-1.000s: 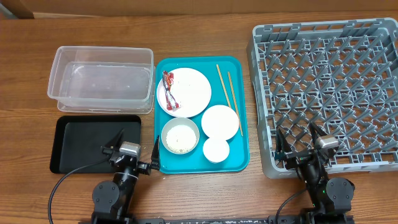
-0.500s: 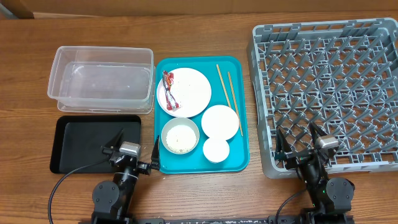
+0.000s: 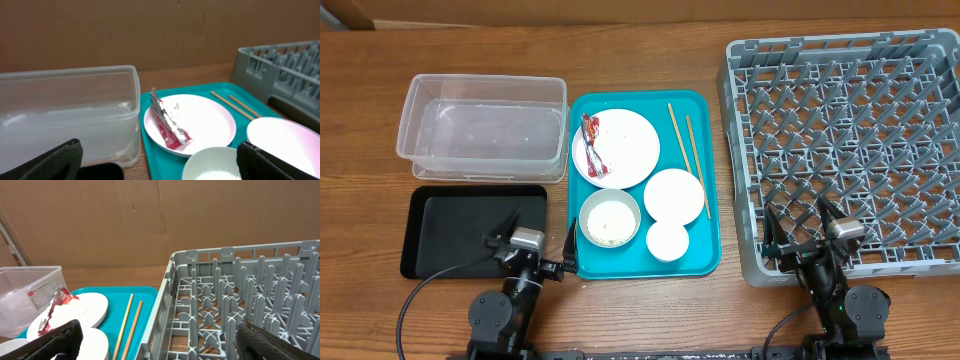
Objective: Sort waste into correct bins and load items into the dishwasher
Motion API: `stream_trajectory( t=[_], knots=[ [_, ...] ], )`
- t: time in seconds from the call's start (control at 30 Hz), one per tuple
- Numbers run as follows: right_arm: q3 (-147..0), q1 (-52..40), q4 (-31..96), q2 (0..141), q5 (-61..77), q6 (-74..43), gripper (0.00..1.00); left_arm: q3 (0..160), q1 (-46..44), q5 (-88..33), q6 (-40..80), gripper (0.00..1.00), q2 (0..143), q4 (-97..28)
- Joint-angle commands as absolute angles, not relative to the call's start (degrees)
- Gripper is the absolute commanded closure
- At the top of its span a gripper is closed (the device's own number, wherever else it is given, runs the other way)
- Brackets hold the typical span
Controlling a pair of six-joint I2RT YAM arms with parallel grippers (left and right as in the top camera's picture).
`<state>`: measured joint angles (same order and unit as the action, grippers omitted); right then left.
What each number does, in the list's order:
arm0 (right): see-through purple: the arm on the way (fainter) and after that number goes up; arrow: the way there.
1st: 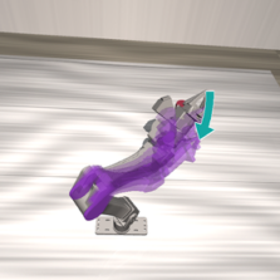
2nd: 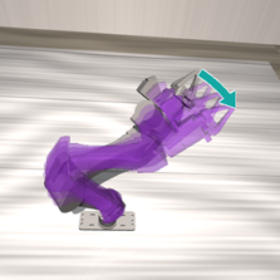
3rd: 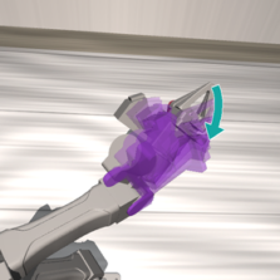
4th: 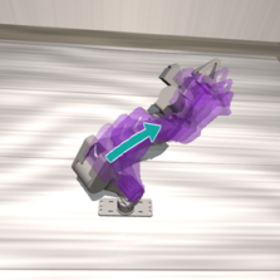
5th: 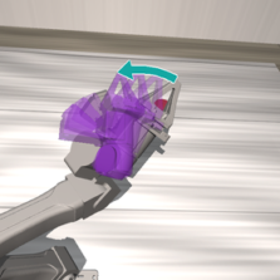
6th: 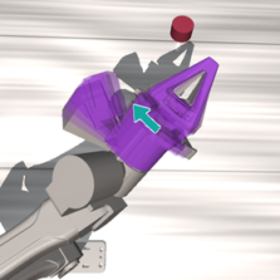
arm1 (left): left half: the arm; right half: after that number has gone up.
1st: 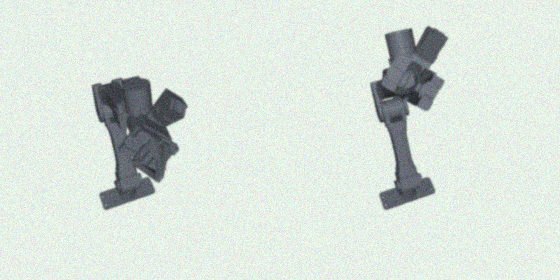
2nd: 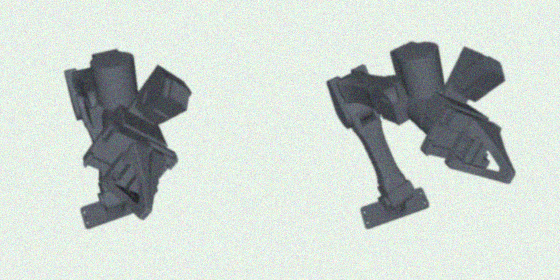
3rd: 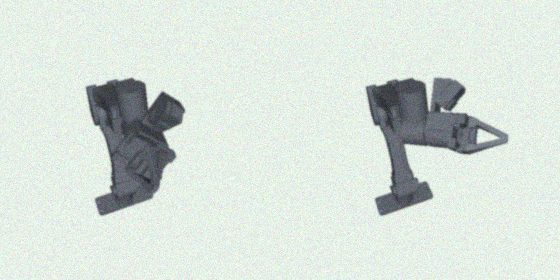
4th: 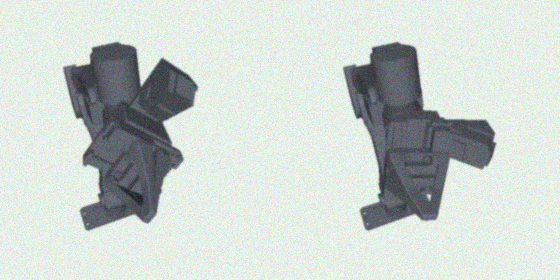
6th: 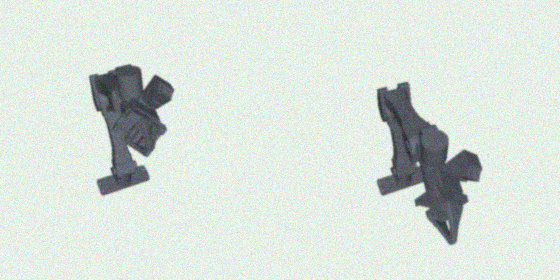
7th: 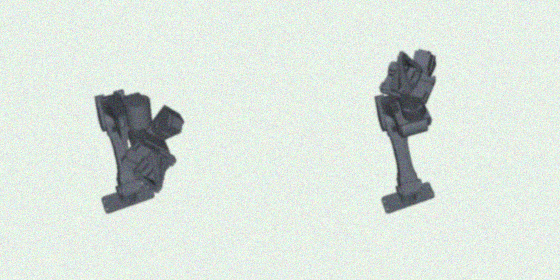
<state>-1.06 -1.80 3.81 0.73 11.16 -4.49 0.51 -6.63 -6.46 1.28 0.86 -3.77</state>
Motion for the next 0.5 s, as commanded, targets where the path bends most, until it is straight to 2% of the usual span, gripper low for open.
stream_trajectory(
  t=[0.0,0.13,0.27,0.47],
  knots=[
    [-0.4,-1.8,3.2,0.2,11.3,-4.5,0.00,0.3,-6.4,-7.6,10.9,0.00,0.3,-3.6],
    [-0.4,-1.8,3.2,0.2,14.6,-4.5,0.00,0.3,-6.4,-9.0,16.3,0.00,0.3,-3.4],
    [-0.4,-1.8,2.8,0.2,22.4,-4.5,0.00,0.3,-6.4,-18.7,16.3,0.00,0.3,0.7],
    [-1.5,-1.8,0.2,0.2,27.4,-5.2,0.00,1.5,-6.4,-23.6,16.3,0.00,0.3,2.9]
  ],
)
